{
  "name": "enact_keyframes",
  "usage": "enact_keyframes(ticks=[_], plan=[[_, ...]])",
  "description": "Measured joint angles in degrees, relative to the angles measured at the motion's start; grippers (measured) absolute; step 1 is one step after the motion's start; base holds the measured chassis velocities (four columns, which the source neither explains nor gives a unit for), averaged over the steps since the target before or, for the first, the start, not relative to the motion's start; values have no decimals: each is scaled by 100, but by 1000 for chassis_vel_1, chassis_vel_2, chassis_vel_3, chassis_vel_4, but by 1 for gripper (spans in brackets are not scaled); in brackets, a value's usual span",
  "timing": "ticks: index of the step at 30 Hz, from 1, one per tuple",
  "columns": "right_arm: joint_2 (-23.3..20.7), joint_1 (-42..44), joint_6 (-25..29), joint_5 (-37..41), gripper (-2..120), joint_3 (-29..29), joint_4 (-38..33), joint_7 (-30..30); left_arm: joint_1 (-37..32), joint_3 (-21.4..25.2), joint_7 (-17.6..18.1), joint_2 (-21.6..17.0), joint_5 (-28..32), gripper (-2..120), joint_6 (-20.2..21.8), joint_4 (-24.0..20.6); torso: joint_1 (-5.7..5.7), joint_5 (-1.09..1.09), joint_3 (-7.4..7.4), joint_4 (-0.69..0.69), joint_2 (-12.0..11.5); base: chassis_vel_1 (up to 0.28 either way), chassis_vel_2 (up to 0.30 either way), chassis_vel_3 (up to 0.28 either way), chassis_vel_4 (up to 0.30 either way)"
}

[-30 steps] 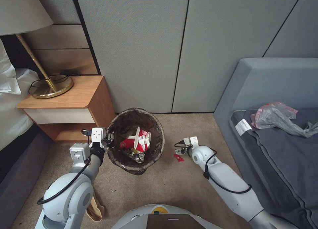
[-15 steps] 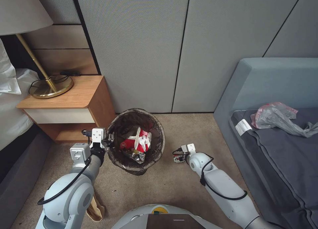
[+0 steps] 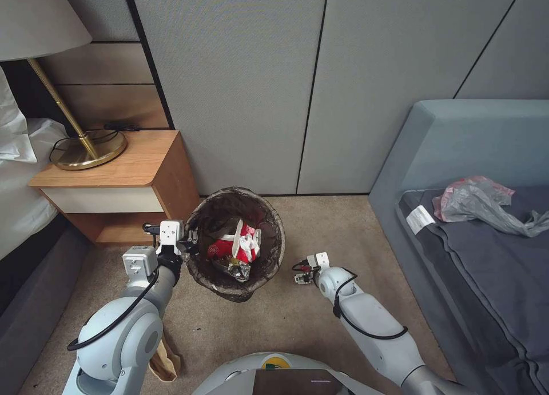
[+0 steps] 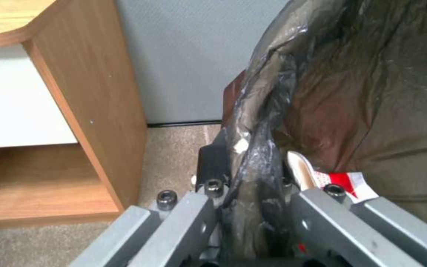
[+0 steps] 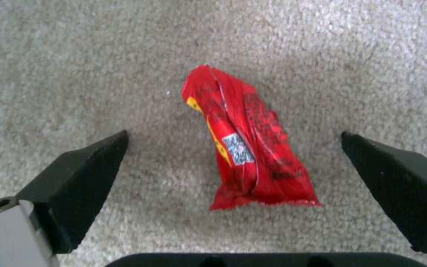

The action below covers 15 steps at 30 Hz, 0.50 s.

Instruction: Pick up the trash bin, then pick up the garbage from the floor and place it into the trash bin.

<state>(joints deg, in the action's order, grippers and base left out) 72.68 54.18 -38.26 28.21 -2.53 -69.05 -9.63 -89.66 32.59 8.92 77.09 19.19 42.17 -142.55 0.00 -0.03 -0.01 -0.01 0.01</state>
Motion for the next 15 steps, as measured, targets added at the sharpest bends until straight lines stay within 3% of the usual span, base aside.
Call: enact_keyframes(ticks=[4,15], plan=[[30,30,57,-34,100,-38,96,6,-4,12,-7,-14,-1,0,0,0,-1,-2,-1,-1,1,0,0,0,0],[-7,91,100,-62,81,-78,5,-30,11,-17,-25,-21,-14,0,-1,23,-1,2,0,1,0,0,0,0,0]])
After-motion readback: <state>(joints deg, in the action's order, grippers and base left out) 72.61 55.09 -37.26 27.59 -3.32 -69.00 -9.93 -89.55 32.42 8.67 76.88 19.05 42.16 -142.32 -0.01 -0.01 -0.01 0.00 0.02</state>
